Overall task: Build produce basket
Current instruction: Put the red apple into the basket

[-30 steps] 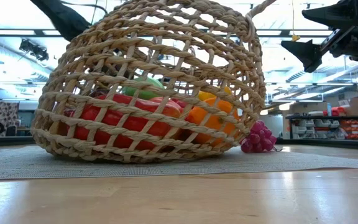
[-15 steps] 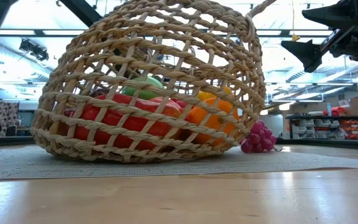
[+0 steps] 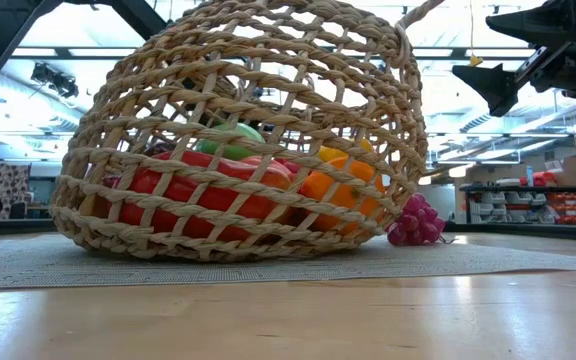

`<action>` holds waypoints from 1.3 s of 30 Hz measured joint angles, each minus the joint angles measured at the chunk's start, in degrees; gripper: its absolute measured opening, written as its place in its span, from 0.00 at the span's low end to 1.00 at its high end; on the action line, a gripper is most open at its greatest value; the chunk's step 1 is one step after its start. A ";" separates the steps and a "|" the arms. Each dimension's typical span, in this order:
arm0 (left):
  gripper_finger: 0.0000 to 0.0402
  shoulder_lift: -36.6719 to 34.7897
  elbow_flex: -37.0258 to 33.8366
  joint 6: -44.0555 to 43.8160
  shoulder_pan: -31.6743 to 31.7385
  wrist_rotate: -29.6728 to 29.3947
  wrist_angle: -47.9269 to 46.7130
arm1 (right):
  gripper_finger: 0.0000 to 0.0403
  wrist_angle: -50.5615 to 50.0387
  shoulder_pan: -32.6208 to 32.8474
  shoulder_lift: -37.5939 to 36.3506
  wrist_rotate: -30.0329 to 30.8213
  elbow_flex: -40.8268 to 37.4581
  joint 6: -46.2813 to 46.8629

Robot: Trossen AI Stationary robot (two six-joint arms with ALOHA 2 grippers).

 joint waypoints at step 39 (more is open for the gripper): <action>0.80 -0.72 4.34 8.77 1.92 5.49 -9.06 | 0.95 0.02 -0.01 -0.02 -0.02 0.00 0.00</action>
